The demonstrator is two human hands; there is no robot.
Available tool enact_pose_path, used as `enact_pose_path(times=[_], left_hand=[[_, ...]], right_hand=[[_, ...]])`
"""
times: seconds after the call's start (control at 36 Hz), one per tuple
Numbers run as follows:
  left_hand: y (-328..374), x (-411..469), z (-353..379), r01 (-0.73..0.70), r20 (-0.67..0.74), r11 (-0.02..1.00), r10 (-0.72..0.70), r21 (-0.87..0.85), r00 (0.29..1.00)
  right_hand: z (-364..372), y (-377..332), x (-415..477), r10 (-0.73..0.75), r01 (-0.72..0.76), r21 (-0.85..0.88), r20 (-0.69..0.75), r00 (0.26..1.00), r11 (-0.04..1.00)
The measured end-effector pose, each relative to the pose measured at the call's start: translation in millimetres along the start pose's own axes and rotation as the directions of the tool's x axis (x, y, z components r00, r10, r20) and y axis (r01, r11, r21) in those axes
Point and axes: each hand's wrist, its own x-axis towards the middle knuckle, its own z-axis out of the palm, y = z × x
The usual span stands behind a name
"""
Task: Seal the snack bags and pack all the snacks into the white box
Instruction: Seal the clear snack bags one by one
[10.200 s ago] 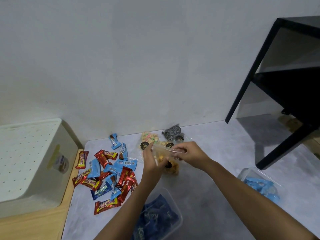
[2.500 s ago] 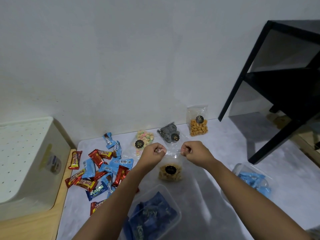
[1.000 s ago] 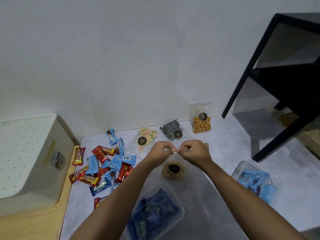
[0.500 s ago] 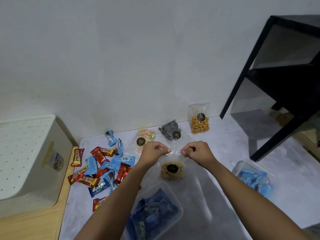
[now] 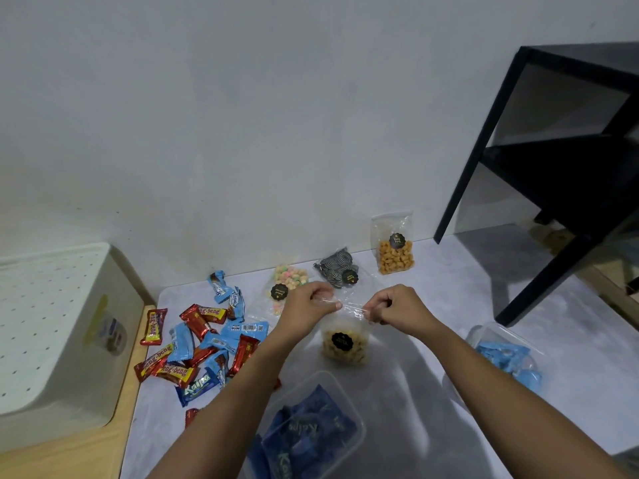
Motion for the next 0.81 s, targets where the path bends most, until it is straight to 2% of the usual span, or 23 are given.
enact_pose_path(times=[0.06,0.14,0.22,0.31,0.42,0.58,0.69,0.81], left_hand=[[5,-3,5,-0.022,-0.13,0.999,0.027,0.044,0.991],[9,-12,16,-0.035,-0.315,0.998,0.016,-0.054,0.949],[8,-23,29,-0.005,-0.353,0.988,-0.05,-0.155,0.934],[2,-27,37,0.096,-0.321,0.975,-0.157,-0.198,0.934],[2,-23,42,0.205,-0.178,0.92,-0.275,-0.334,0.945],[8,-16,40,0.31,-0.059,0.825,-0.381,-0.473,0.923],[6,-16,34,0.348,0.044,0.767,-0.387,-0.539,0.921],[3,-17,29,0.332,0.094,0.77,-0.337,-0.545,0.937]], right_hand=[[2,2,-2,-0.015,0.015,0.006,-0.037,0.999,1.0],[3,4,-3,-0.032,0.03,-0.022,-0.096,0.995,0.999],[4,5,-3,-0.033,0.028,-0.038,-0.118,0.992,0.999],[4,6,-3,-0.051,0.046,-0.045,-0.126,0.991,0.998],[6,6,-2,-0.099,0.091,-0.086,-0.101,0.99,0.992],[5,7,-2,-0.209,0.2,-0.147,-0.043,0.977,0.969],[6,8,-2,-0.194,0.191,-0.123,-0.01,0.981,0.974],[5,2,-3,-0.138,0.142,-0.052,0.08,0.987,0.988]])
